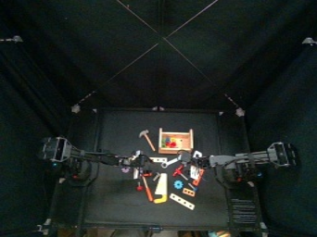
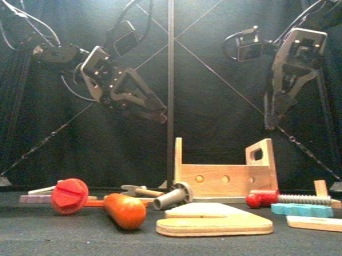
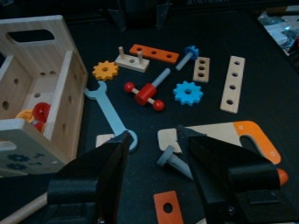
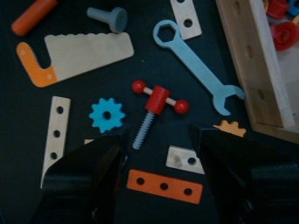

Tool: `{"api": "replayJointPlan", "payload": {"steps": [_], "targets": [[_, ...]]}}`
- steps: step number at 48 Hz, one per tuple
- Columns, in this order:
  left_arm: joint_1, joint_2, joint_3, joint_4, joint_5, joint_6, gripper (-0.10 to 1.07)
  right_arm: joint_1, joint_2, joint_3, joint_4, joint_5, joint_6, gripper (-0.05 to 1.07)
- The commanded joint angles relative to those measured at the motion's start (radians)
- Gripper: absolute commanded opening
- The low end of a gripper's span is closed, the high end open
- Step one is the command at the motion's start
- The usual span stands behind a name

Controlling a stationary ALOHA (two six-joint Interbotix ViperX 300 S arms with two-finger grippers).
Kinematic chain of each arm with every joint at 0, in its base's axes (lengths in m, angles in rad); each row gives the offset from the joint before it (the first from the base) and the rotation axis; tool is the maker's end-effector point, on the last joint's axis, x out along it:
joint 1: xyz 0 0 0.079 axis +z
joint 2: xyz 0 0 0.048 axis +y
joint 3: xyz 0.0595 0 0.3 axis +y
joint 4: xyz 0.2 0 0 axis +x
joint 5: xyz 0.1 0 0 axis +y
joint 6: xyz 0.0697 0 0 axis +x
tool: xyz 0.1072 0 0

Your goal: Grab blue gear

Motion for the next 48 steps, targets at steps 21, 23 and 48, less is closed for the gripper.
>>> {"api": "replayJointPlan", "payload": {"steps": [21,23,48], "targets": [[-0.06,-0.106,0.117,-0.025,-0.049,-0.003,0.84,0.261,0.183,-0.018,-0.307,-0.067,0.356,0.93],[-0.063,-0.112,0.124,-0.034,-0.049,-0.003,0.84,0.27,0.202,-0.021,-0.322,-0.072,0.373,0.94],[-0.063,-0.121,0.153,-0.097,-0.049,0.002,0.84,0.296,0.379,-0.081,-0.324,-0.12,0.397,1.04]]}}
